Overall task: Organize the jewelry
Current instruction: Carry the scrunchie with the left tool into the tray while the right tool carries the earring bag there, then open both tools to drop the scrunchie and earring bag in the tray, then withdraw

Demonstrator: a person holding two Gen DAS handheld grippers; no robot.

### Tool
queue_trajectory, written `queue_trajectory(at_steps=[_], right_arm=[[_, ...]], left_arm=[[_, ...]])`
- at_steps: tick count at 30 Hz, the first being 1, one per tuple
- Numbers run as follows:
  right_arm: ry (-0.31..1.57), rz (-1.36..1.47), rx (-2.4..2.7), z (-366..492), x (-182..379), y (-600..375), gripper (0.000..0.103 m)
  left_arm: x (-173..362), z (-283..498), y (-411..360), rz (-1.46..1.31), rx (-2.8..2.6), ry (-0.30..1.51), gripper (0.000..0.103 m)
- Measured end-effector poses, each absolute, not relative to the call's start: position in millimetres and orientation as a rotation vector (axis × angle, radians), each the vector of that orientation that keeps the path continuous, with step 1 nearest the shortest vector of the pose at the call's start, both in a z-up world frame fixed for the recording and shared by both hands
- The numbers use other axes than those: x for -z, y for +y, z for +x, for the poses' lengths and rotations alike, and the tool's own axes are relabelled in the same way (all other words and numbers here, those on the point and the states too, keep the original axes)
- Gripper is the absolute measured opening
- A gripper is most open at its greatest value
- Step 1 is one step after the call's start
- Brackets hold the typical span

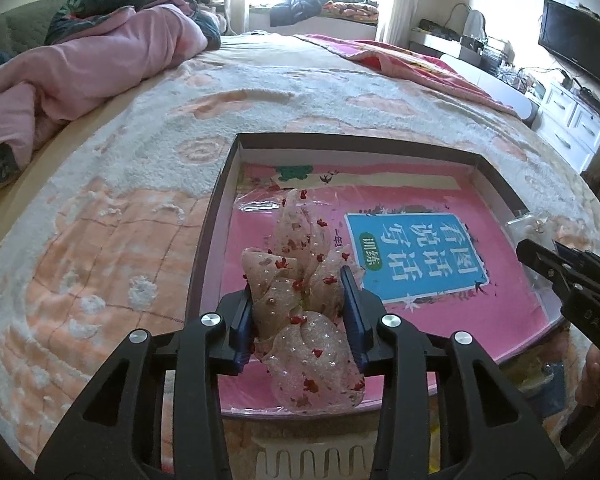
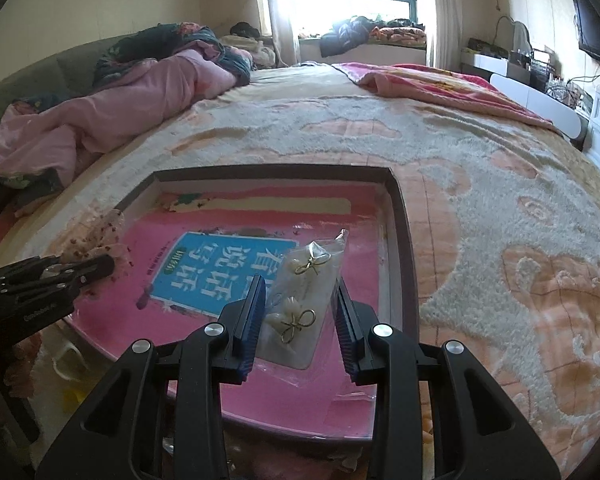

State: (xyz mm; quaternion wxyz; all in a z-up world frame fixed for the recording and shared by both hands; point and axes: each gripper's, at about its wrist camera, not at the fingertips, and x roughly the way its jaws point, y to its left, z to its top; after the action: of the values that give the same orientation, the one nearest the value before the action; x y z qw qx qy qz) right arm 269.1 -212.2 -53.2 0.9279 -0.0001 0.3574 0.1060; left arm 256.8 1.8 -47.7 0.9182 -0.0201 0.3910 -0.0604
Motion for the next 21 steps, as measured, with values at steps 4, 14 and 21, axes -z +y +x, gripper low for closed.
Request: queue_trajectory(at_steps=[4, 14, 21], right_arm=[[0.748, 0.004, -0.215, 270, 60, -214, 0.034], [0.745, 0.033, -0.216, 270, 63, -220, 0.044], [0.674, 0.051, -0.190, 257, 53, -227, 0.069]], left_arm=[[50, 256, 0, -0.030, 0.127, 0.807, 0.031], [50, 254, -1, -0.024, 0.119, 0.802, 0.041], [45, 248, -2, -0.016, 0.115, 0.771, 0.056]])
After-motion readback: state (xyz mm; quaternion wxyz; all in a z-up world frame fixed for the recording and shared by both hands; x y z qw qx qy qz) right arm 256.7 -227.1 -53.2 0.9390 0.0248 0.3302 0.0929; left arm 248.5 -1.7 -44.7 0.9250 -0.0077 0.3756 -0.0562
